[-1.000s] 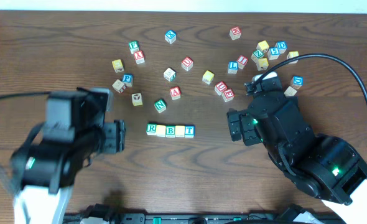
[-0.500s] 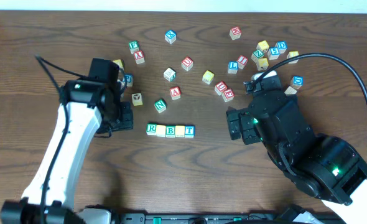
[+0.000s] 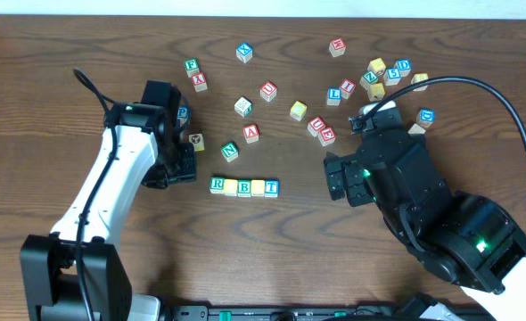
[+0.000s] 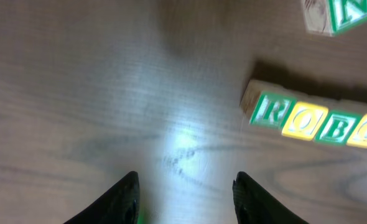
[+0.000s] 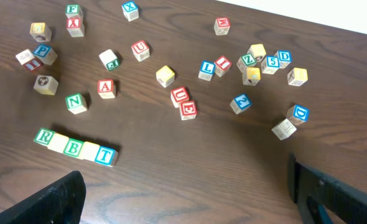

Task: Spell out ROBOT
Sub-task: 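Move the left gripper to the left end of the block row, then lower the left gripper beside the left face of the R block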

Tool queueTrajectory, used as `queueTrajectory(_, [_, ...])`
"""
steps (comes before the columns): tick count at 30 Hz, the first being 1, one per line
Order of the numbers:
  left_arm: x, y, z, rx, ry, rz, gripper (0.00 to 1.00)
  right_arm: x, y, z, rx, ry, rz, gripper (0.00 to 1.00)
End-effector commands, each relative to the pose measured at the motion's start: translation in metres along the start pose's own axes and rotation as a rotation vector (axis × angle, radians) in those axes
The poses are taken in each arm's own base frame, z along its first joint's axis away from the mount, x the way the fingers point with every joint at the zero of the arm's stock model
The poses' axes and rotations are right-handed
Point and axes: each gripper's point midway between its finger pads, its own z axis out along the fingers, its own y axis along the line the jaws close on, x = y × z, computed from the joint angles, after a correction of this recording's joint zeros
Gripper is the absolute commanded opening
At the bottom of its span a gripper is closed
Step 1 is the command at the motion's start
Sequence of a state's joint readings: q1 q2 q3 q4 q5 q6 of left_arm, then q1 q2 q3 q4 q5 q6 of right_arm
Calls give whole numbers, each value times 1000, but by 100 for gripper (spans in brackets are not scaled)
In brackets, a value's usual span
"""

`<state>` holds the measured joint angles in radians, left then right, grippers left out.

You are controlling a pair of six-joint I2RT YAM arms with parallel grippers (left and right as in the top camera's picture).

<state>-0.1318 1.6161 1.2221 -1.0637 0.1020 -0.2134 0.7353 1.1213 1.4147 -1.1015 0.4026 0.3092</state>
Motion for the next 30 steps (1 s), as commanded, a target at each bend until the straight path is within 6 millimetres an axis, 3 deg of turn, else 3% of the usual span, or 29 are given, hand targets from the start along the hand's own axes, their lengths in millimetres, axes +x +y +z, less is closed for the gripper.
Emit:
queueTrajectory(1, [5,1,11,-5,23,-8,48,-8,-5,-5,18,-28,-1,99])
queueTrajectory(10, [-2,-1,18,5,-11,-6,48,-9,-4,-5,17,-33,1,99])
queueTrajectory(13, [-7,-2,18,11,-32,-5,45,-9,-5,-5,21,-35,1,99])
queueTrajectory(21, [-24,-8,17,32,-101,-1,19,-13,-5,-5,23,-51,8,99])
queueTrajectory(30, [-34,-29,26,48,-133,54,19,-15,-4,-5,20,-61,12,99])
